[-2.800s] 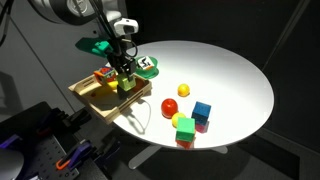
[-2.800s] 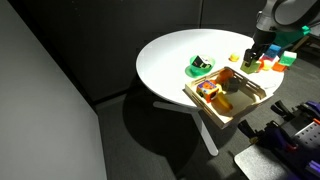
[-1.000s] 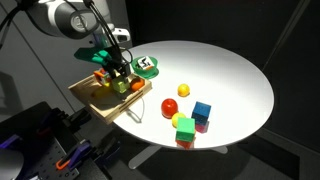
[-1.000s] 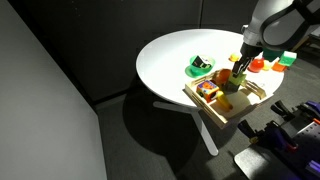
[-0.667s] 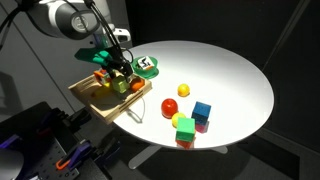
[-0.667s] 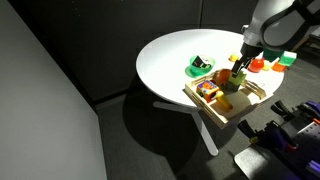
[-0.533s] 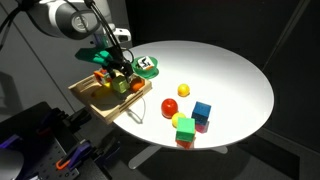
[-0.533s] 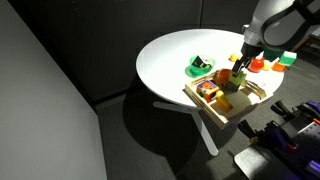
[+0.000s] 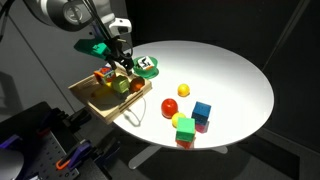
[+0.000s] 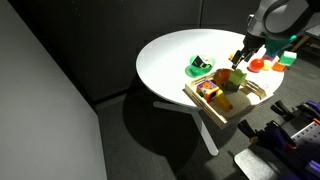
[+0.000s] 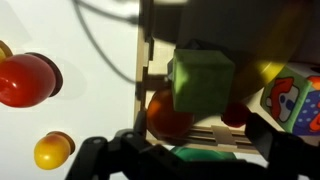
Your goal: Put the strawberry in the box, then stack the light green toy block on the grey toy block in the box
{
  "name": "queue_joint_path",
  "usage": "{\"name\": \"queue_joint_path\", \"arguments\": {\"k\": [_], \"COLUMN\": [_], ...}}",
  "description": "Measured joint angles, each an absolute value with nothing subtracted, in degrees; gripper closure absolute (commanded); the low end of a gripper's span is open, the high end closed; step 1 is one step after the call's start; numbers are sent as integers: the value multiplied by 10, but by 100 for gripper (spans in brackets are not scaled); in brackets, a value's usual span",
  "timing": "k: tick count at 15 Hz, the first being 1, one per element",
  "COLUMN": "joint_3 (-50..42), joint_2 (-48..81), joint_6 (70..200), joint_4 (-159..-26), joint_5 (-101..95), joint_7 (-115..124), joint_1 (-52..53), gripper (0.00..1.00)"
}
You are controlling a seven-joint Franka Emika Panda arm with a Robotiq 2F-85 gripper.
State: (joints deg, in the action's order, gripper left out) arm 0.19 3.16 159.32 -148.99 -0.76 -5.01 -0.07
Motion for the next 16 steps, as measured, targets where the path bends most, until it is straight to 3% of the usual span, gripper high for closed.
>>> {"name": "queue_joint_path", "arguments": {"k": [6, 16], "joint_3": [-4, -7], "joint_2": [-28, -140], "joint_6": [1554, 1362], "joint_4": [-1511, -1523], "joint_5": [4, -15], "joint_7": [-52, -45], "joint_1": [-1, -5], "gripper": [0, 0]}}
